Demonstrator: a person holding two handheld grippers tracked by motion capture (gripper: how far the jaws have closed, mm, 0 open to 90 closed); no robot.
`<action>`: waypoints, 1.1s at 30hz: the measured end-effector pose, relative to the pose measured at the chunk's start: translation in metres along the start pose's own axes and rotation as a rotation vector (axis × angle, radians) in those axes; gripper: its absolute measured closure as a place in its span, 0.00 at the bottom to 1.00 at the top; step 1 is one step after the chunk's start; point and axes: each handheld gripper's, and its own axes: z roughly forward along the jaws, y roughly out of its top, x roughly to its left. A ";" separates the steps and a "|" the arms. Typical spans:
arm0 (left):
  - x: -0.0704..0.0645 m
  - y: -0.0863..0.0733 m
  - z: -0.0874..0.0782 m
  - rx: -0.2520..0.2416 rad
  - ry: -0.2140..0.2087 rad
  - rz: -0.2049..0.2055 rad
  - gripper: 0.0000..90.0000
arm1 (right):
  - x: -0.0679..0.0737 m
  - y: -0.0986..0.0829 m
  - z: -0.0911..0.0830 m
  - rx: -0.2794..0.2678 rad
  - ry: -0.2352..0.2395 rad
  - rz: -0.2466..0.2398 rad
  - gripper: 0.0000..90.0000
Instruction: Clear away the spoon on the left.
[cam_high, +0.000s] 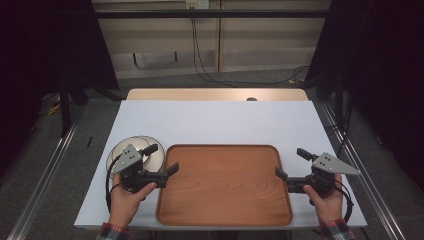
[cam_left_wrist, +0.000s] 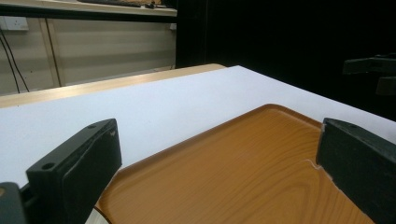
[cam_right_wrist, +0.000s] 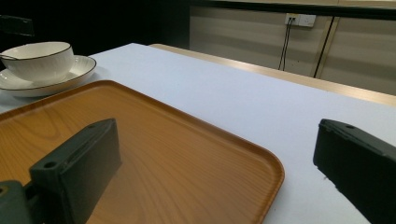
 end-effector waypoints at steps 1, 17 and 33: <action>0.000 0.000 0.000 -0.002 -0.003 -0.004 0.00 | 0.000 0.000 0.000 0.000 0.000 0.005 0.00; 0.001 0.005 -0.008 0.001 0.009 -0.008 0.00 | -0.001 0.001 0.004 -0.003 0.015 -0.005 0.01; 0.003 0.007 -0.019 0.019 0.037 -0.007 0.00 | -0.001 0.003 0.007 -0.010 0.012 -0.005 0.01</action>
